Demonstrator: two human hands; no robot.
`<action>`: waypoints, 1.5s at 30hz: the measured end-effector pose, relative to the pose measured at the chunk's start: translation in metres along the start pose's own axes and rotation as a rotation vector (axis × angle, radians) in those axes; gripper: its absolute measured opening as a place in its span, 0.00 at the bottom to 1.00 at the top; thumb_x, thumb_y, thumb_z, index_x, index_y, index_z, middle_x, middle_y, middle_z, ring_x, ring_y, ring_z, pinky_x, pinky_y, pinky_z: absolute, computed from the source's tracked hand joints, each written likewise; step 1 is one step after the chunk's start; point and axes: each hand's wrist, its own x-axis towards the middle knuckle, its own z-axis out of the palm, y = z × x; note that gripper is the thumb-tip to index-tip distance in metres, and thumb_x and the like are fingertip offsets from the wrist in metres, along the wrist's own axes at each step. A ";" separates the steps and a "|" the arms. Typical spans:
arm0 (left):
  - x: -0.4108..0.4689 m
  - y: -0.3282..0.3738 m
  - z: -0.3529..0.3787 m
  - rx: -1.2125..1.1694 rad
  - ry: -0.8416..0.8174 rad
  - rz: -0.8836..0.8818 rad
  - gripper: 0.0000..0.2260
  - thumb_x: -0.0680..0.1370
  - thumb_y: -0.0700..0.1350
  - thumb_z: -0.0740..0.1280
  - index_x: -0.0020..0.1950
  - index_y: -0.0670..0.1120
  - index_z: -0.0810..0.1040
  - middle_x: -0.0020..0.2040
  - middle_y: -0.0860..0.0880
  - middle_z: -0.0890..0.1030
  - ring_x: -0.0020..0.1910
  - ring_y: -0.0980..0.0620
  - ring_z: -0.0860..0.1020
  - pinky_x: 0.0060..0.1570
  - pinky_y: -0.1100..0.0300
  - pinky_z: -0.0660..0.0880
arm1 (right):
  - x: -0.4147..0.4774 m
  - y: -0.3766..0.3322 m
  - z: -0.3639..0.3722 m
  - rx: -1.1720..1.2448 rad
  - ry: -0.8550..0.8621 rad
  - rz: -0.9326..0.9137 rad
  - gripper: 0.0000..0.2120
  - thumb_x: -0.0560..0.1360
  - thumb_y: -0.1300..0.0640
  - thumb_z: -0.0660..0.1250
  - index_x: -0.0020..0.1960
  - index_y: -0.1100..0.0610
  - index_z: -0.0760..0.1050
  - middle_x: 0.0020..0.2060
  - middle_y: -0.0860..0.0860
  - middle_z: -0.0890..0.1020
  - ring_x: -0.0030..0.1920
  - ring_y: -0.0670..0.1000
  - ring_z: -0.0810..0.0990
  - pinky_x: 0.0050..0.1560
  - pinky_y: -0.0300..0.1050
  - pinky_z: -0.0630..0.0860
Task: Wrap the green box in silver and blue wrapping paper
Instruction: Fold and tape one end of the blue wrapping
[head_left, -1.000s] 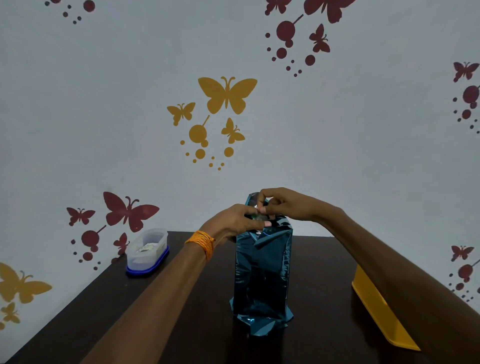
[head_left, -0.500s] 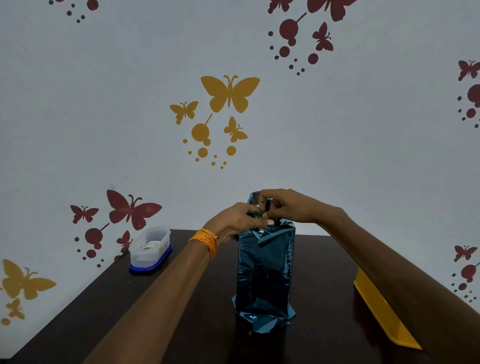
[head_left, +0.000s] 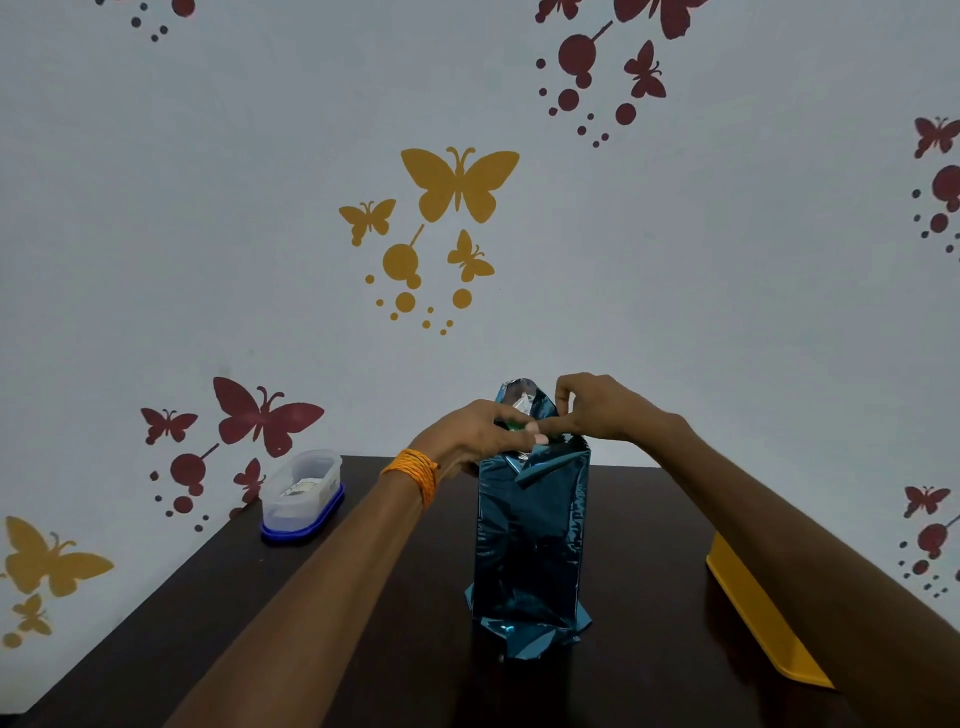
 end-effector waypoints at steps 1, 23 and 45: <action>0.001 0.000 0.000 0.003 -0.002 -0.003 0.21 0.73 0.55 0.74 0.65 0.52 0.79 0.67 0.46 0.75 0.64 0.45 0.73 0.66 0.51 0.70 | -0.002 0.003 0.004 0.042 0.022 0.045 0.24 0.70 0.36 0.74 0.45 0.55 0.73 0.44 0.48 0.76 0.45 0.50 0.75 0.37 0.42 0.68; -0.002 0.004 0.001 0.004 0.008 -0.015 0.21 0.73 0.54 0.75 0.64 0.51 0.80 0.69 0.45 0.74 0.63 0.47 0.73 0.65 0.53 0.70 | -0.032 0.000 0.046 1.154 0.117 0.449 0.20 0.73 0.54 0.75 0.59 0.61 0.73 0.46 0.56 0.80 0.37 0.51 0.79 0.33 0.42 0.77; 0.008 0.015 0.023 -0.159 0.489 -0.086 0.28 0.74 0.40 0.73 0.67 0.46 0.60 0.57 0.39 0.75 0.48 0.44 0.76 0.52 0.49 0.78 | -0.032 0.013 0.051 1.061 0.132 0.340 0.11 0.78 0.53 0.69 0.50 0.57 0.70 0.37 0.54 0.77 0.32 0.48 0.71 0.32 0.43 0.68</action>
